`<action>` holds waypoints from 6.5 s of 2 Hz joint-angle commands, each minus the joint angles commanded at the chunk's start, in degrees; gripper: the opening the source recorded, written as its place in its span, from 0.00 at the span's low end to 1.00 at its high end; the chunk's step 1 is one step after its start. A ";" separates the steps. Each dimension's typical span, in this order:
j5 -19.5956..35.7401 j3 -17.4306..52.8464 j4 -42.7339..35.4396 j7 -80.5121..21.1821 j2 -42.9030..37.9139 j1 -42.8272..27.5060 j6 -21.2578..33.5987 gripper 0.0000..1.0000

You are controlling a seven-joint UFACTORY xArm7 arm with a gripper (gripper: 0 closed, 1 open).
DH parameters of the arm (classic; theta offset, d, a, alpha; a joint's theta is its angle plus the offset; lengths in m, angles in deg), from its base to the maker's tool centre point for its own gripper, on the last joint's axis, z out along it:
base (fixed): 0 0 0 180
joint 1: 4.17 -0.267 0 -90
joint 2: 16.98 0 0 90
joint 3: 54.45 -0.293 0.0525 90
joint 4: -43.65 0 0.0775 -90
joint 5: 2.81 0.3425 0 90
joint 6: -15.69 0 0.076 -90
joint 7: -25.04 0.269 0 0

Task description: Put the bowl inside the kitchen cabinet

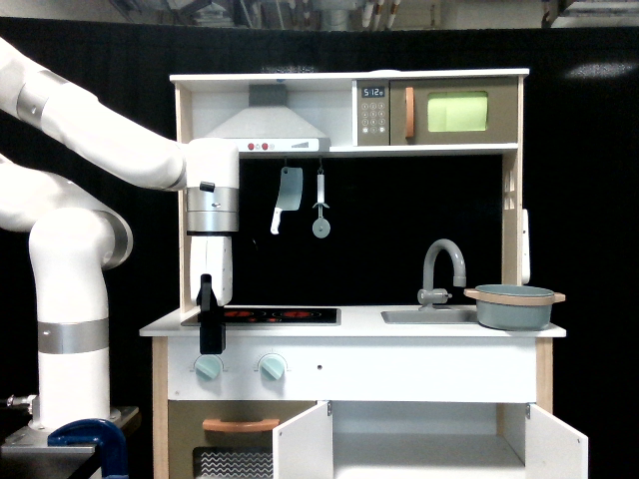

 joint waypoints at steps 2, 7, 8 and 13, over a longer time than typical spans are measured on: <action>-2.63 3.16 -2.15 -2.20 -3.81 1.81 -4.60 1.00; -5.26 7.50 -39.48 11.83 -47.70 2.79 -15.46 1.00; -3.20 6.95 -41.78 9.75 -48.93 0.99 -15.47 1.00; 27.58 6.45 -77.96 -5.42 -75.03 6.46 2.80 1.00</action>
